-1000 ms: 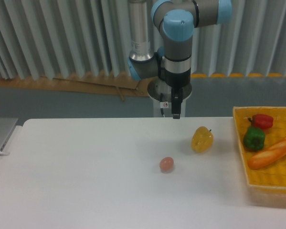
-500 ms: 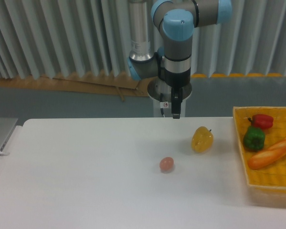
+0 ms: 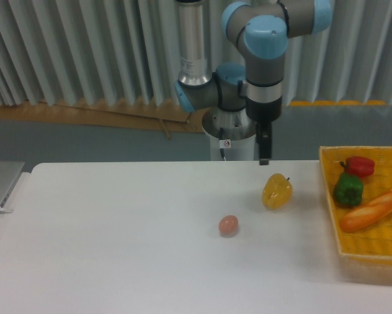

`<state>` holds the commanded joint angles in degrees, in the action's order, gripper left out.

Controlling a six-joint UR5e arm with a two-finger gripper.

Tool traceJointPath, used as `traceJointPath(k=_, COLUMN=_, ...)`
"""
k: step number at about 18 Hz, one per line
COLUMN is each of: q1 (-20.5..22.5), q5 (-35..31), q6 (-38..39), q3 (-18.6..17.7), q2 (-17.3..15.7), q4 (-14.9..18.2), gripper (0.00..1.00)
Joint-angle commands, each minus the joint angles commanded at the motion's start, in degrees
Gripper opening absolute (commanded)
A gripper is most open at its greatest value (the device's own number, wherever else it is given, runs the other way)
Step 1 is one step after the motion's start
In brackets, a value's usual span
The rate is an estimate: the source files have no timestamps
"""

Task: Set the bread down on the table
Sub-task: 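Move the gripper over the yellow basket above the bread loaf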

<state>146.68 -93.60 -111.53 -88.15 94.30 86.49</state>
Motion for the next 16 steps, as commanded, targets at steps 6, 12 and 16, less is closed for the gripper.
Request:
traceJointPath(k=6, q1=5.5, q5=0.0, q6=-6.5, q3=-2.1, q2=3.8, q4=-8.7, gripper=1.0)
traceJointPath(k=12, q1=11.8, q5=0.2, q6=-17.0, q3=-2.7, q2=5.5, q4=-11.7, gripper=1.0)
traceJointPath(k=16, q1=16.6, q5=0.4, q6=-26.1, q3=-2.9, q2=7.2, q4=-14.4, gripper=1.0)
